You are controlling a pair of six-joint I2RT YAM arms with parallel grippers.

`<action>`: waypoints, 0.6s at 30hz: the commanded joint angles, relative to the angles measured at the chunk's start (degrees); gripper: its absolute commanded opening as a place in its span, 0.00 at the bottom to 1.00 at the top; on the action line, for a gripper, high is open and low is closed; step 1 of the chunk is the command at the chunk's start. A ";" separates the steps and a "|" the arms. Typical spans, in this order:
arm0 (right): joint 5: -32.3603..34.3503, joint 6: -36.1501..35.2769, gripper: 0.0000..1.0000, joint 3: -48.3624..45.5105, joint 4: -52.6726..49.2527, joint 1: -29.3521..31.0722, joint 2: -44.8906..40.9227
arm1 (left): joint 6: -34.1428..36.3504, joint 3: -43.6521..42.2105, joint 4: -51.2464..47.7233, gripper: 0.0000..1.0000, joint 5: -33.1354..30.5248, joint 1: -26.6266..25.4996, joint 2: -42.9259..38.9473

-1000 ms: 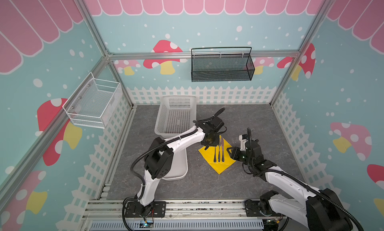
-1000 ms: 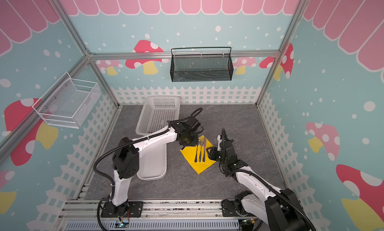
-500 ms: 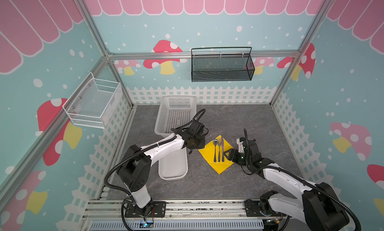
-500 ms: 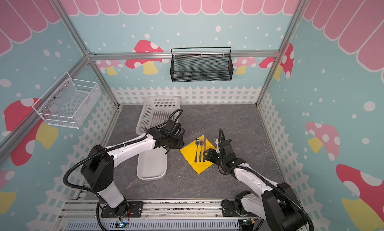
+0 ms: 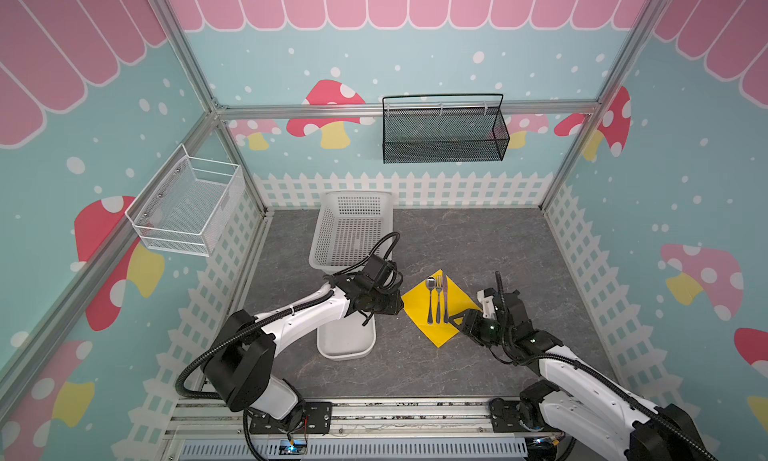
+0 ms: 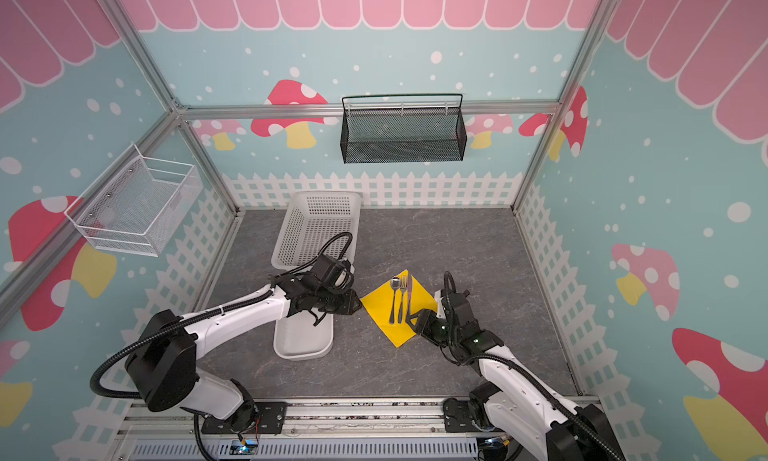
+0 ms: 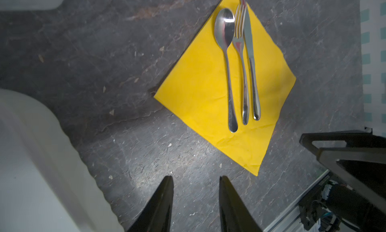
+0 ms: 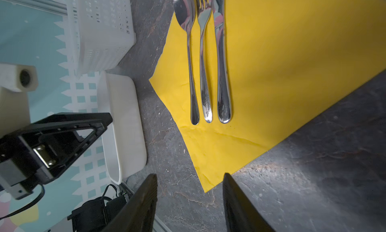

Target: Place the utensils on the paper napkin and roll it up

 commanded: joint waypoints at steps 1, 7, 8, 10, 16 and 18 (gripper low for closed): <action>-5.61 -0.82 0.51 -1.15 -0.44 0.29 0.91 | -3.86 -2.57 7.78 0.40 -0.58 -1.72 -3.54; -9.62 0.43 0.49 -1.94 4.61 0.64 5.77 | -8.68 -4.05 10.43 0.40 -4.55 -6.86 -4.39; -10.53 0.45 0.50 -2.19 5.22 0.71 6.69 | -8.90 -3.95 10.23 0.40 -4.49 -7.11 -4.41; -12.27 1.02 0.52 -2.74 7.54 1.88 8.71 | -8.98 -4.11 9.55 0.41 -4.69 -7.38 -4.86; -10.70 5.00 0.54 -5.99 11.59 7.71 9.77 | -8.51 -5.46 9.37 0.40 -7.49 -7.42 -6.42; -10.02 6.12 0.55 -6.81 12.68 8.76 10.24 | -8.27 -5.32 9.34 0.41 -7.78 -7.38 -6.30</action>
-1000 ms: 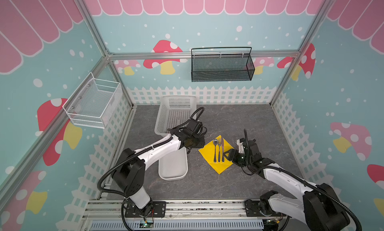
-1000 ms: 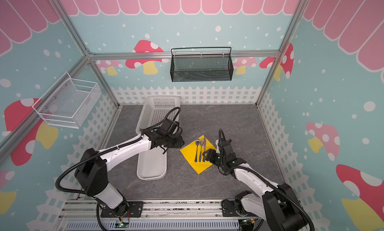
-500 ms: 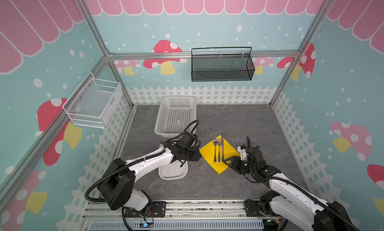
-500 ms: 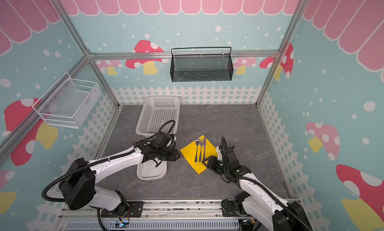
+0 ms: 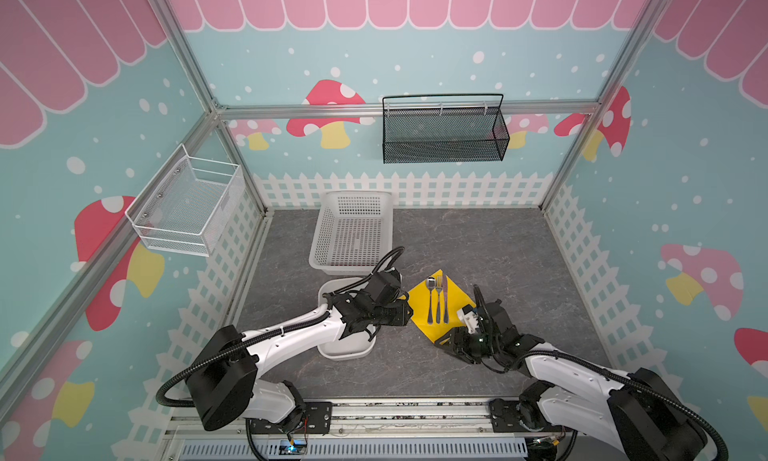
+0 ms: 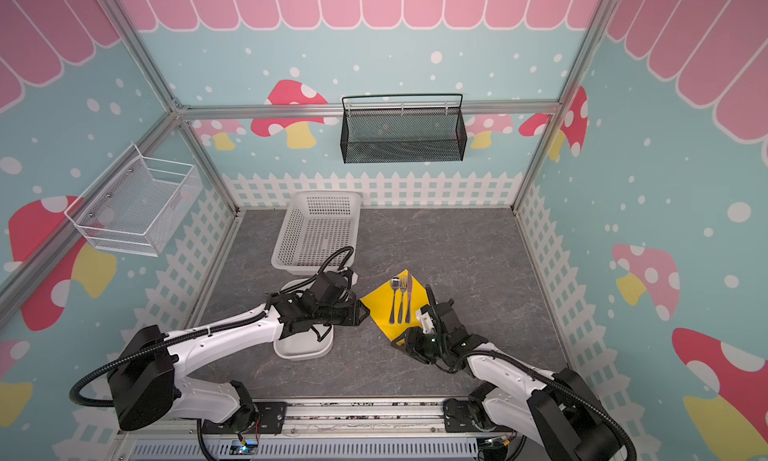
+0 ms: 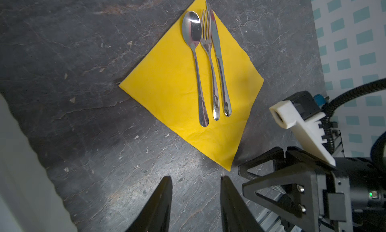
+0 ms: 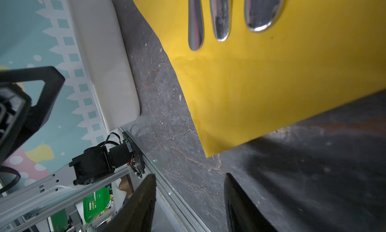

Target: Place the utensils on the paper napkin and roll it up

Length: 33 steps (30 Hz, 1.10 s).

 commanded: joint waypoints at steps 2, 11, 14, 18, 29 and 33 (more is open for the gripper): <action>1.15 3.74 0.56 -1.97 5.07 2.08 0.77 | -0.41 -0.24 0.84 0.41 -2.18 0.07 -0.92; 2.97 6.23 0.57 -1.57 16.07 2.29 7.59 | -1.09 -2.60 3.25 0.47 1.07 0.05 -1.01; 3.71 7.00 0.57 -0.42 18.18 2.31 10.38 | -1.01 -2.42 3.31 0.47 1.47 0.05 -0.61; 4.59 9.32 0.58 -0.76 22.35 2.30 10.81 | -1.38 -2.68 3.21 0.47 1.68 0.05 -0.62; 7.38 7.90 0.59 1.64 22.47 1.82 9.02 | -1.96 -0.85 4.04 0.46 4.45 0.05 3.16; 8.63 7.16 0.59 3.78 22.75 1.49 10.01 | -2.34 0.35 4.80 0.45 6.13 0.05 5.43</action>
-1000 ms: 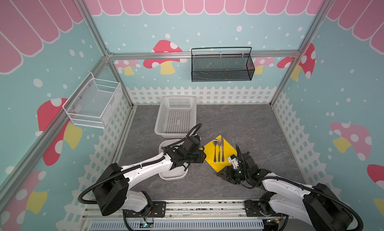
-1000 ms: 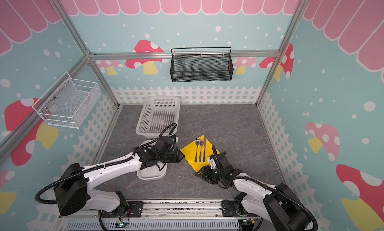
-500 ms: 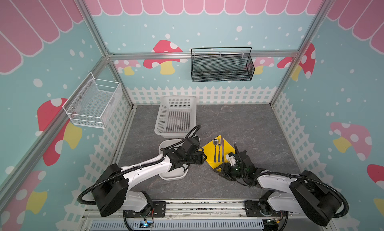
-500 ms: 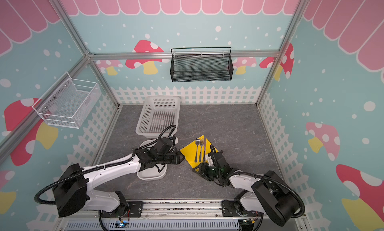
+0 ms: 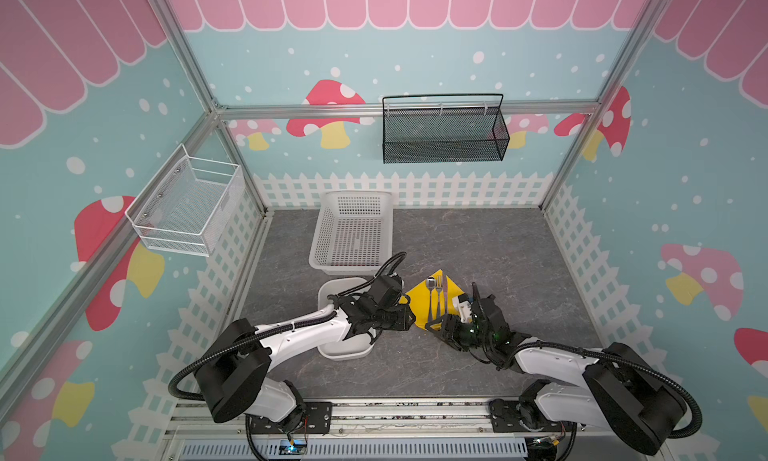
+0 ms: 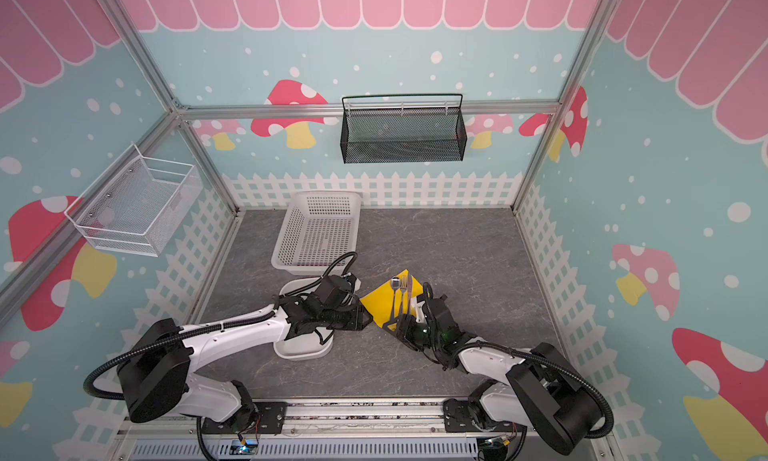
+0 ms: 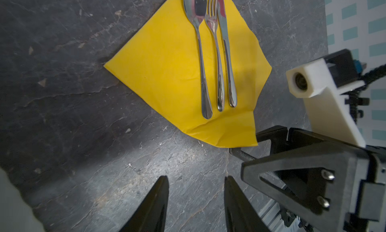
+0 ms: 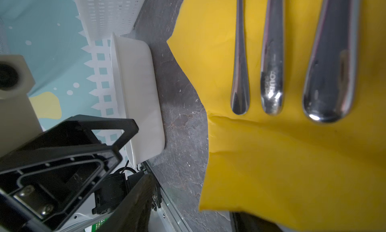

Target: Place the utensils on the paper napkin and roll it up

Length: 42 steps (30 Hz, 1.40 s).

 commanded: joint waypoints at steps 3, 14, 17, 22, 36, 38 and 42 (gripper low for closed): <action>4.25 0.04 0.59 2.39 1.47 -0.86 0.45 | -1.29 2.83 2.03 0.43 2.74 0.05 2.88; 2.65 -1.44 0.53 2.13 1.37 -6.01 2.51 | -2.77 2.84 4.82 0.27 5.49 -0.29 6.05; 2.41 -2.09 0.49 2.06 1.30 -6.92 3.13 | -2.97 3.63 5.31 0.26 5.92 -0.73 7.38; 2.42 -2.50 0.44 2.34 1.11 -8.26 4.45 | -3.23 6.00 6.14 0.24 6.93 -1.27 10.83; 3.46 -5.49 0.39 4.09 -3.66 -9.98 5.90 | -2.21 13.16 5.93 0.21 8.31 -1.71 19.60; 3.47 -5.99 0.39 4.29 -4.20 -9.94 5.97 | -2.00 13.58 5.32 0.21 7.75 -1.70 20.39; 4.02 -7.30 0.36 4.32 -6.21 -10.01 5.46 | -1.23 14.61 3.75 0.21 7.08 -1.71 22.30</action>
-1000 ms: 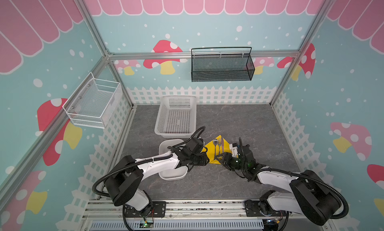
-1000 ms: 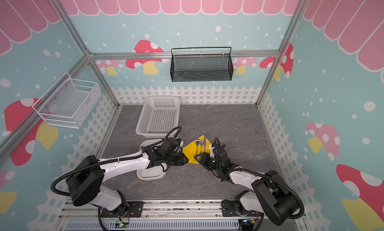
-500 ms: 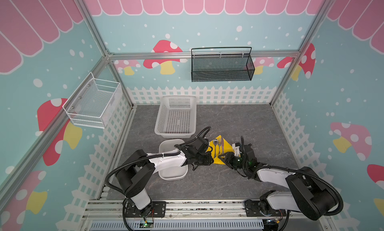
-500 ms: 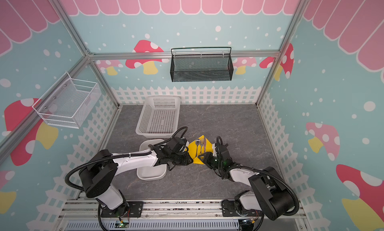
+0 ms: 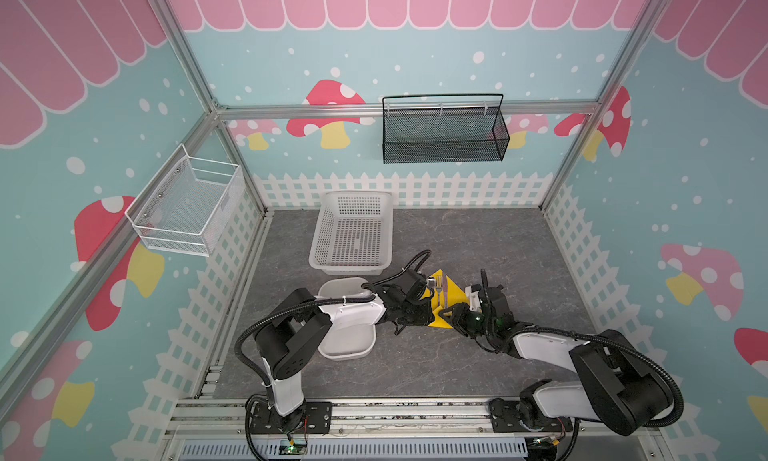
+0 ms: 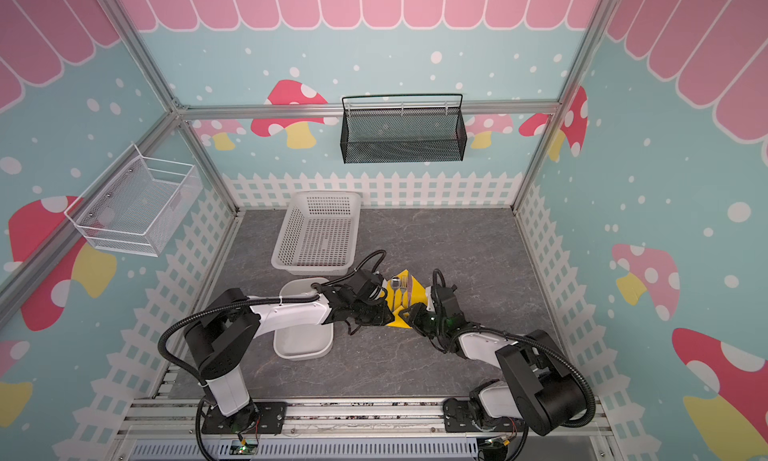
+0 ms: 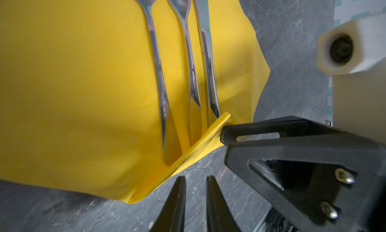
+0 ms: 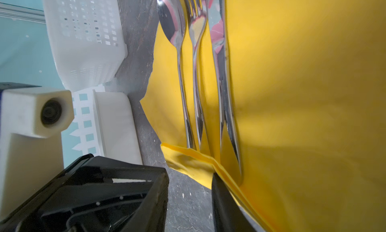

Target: Place the utensils on the paper napkin and roll it up

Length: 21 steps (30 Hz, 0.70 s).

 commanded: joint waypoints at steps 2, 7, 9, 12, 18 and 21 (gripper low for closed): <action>1.52 -2.41 0.32 1.28 -3.78 -0.28 -0.57 | 1.60 2.38 -1.88 0.21 -0.89 -0.33 2.33; 3.30 -6.97 0.32 2.68 -10.42 -0.28 -2.38 | 2.94 3.85 -4.02 0.21 -1.81 -0.29 3.96; 4.27 -9.00 0.31 3.46 -13.51 -0.28 -3.04 | 2.81 4.11 -4.19 0.20 -1.63 -0.33 4.27; 7.24 -11.86 0.27 5.36 -19.23 -0.28 -3.88 | 2.85 4.06 -4.33 0.20 -1.72 -0.30 4.36; 10.58 -15.56 0.19 7.48 -24.99 -0.28 -3.89 | 2.34 4.23 -4.37 0.20 -1.72 -0.38 4.72; 9.03 -17.02 0.14 7.99 -24.97 -0.28 -3.15 | 2.47 4.37 -4.34 0.20 -1.55 -0.37 4.81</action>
